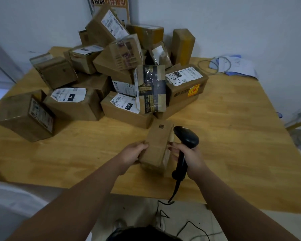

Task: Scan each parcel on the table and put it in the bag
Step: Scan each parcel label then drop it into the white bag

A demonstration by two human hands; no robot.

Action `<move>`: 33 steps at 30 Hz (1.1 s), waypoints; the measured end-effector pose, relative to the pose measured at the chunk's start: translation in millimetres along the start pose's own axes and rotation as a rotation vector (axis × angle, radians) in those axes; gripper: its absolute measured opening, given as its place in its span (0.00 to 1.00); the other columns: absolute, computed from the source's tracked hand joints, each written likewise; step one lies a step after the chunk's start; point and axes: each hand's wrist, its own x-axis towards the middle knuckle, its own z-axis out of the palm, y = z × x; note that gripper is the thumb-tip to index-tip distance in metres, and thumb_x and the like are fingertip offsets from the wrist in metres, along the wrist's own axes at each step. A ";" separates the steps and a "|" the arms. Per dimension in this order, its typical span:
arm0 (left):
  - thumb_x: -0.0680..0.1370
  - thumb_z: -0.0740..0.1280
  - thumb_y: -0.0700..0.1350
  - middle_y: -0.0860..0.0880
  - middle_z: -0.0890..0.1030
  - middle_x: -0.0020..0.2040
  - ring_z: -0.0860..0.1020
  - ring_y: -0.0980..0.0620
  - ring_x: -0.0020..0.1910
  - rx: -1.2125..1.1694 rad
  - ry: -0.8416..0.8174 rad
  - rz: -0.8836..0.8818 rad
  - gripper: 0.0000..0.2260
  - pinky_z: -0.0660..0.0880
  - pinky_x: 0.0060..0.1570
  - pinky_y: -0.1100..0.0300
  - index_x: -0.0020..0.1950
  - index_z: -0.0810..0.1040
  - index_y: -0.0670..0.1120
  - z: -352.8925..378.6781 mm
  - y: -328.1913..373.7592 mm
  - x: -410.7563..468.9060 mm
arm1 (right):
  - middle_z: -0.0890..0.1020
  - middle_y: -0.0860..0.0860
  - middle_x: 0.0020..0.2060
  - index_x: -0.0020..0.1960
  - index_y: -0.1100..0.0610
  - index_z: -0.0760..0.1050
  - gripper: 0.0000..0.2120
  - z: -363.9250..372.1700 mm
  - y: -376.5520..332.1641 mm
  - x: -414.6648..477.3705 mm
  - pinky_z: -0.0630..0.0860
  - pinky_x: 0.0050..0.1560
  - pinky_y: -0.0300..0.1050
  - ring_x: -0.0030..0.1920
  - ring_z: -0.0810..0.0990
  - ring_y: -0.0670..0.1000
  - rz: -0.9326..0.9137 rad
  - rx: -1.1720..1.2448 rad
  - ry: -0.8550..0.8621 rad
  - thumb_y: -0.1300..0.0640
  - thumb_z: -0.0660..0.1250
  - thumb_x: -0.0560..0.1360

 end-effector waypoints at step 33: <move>0.76 0.70 0.51 0.51 0.82 0.51 0.81 0.52 0.48 -0.177 0.342 0.232 0.21 0.77 0.40 0.57 0.68 0.73 0.53 -105.1 8.2 -57.7 | 0.64 0.51 0.73 0.77 0.52 0.55 0.45 62.9 -3.8 -31.5 0.66 0.70 0.45 0.67 0.70 0.47 -0.552 -0.024 0.360 0.53 0.77 0.69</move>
